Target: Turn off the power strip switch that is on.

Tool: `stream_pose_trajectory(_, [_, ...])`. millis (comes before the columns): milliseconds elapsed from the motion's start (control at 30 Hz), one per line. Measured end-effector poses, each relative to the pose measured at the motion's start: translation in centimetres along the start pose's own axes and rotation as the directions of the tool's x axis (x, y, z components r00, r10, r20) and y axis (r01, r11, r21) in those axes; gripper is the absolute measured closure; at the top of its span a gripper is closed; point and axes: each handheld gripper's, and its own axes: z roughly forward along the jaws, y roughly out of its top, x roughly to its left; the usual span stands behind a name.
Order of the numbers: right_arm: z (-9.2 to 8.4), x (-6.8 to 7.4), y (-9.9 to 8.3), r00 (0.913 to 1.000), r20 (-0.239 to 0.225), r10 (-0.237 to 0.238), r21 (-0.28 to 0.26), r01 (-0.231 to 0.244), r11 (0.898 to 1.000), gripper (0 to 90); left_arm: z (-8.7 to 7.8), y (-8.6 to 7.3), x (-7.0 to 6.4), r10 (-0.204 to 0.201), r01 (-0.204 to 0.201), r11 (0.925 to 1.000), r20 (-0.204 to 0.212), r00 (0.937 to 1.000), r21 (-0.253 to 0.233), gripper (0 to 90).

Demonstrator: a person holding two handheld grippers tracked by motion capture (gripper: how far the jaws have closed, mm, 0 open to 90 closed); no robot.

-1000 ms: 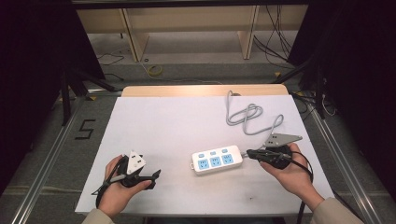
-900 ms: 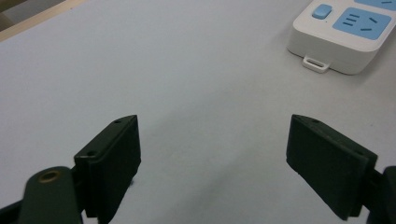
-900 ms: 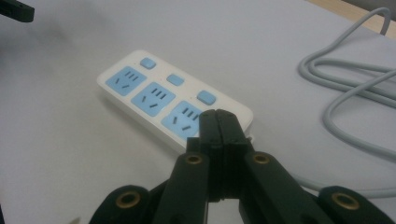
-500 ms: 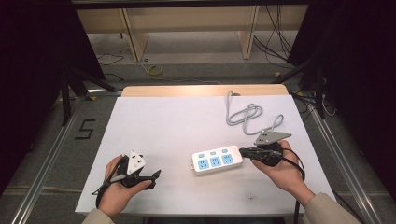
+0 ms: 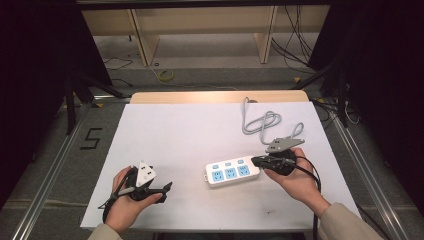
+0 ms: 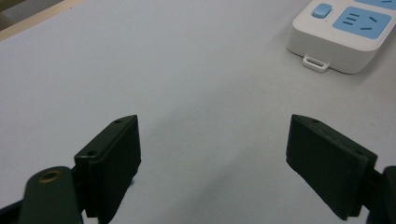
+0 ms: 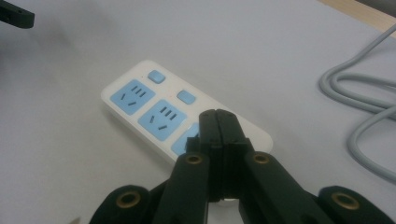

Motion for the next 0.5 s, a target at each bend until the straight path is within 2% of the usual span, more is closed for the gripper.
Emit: stream_pose_trajectory(500, [1.3, 0.0, 0.9, 1.0, -0.006, -0.001, 0.017, 0.001, 1.0, 90.0, 0.0, 0.0, 0.0, 0.003, -0.003, 1.0, 0.002, 1.0, 0.002, 17.6])
